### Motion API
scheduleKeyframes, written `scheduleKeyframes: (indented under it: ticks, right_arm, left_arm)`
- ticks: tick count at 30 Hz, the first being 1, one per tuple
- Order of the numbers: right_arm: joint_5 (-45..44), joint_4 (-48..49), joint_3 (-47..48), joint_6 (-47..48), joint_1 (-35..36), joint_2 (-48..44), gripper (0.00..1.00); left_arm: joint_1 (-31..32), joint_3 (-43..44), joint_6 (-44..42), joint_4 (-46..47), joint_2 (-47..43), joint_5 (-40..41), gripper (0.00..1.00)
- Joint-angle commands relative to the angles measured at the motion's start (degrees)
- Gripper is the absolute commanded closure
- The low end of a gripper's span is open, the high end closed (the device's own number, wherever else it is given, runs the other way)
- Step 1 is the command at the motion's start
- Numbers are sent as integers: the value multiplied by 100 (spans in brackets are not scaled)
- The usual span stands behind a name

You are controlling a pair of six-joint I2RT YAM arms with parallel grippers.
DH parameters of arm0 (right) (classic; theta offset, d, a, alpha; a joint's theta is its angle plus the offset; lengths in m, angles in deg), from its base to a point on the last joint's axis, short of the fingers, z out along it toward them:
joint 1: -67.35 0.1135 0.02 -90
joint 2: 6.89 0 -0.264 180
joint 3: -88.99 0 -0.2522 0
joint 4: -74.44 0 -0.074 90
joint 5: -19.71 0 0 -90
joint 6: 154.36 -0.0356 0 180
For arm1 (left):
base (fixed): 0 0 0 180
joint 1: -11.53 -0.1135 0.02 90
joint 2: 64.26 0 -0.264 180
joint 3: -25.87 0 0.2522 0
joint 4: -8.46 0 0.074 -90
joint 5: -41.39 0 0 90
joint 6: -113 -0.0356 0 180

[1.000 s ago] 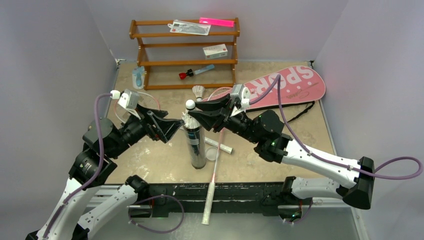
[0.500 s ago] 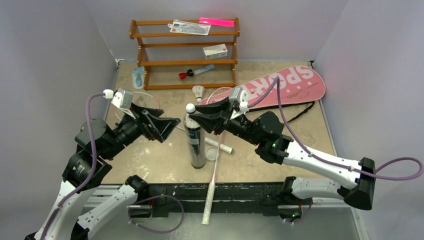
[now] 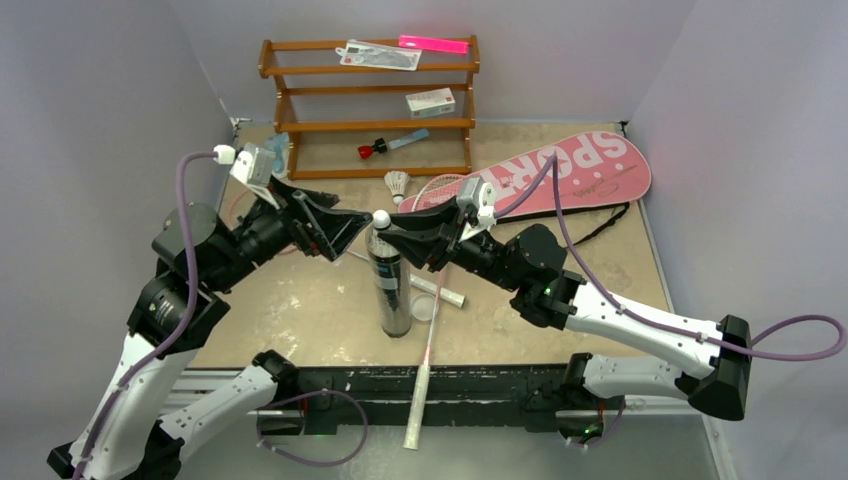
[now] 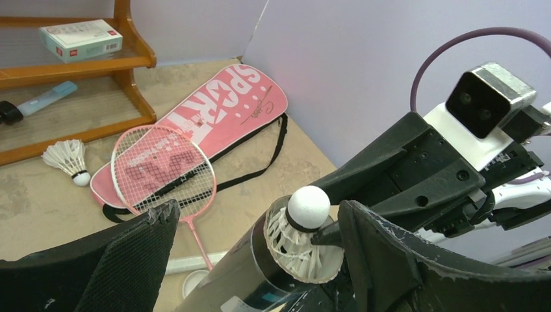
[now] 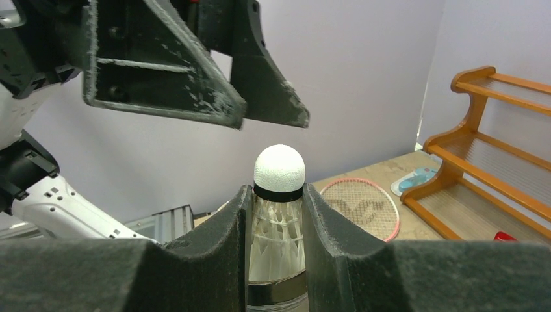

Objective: Pack up the badminton gear
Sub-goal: Place the shuttlecock at the shuttle tube.

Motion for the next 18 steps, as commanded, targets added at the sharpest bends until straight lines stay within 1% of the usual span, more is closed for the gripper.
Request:
scheduleKeyframes:
  ticks: [1,5,11,15,18]
  right_arm:
    - [130,160,-20,107,9,-150,69]
    - [157,170,-16,106,12,-141,61]
    - [177,187,-7,114,11,-148,54]
    - [193,198,18,121,12,-128,47]
    - [195,181,88,146,12,-108,45]
  left_arm:
    - [-16,189,115,254,242,-276,10]
    - [-9,188,83,276,342,-319,10]
    - [-15,178,-1,178,471,-509,10]
    - [-12,116,-36,114,351,-493,10]
    - [-14,60,-46,43,253,-473,12]
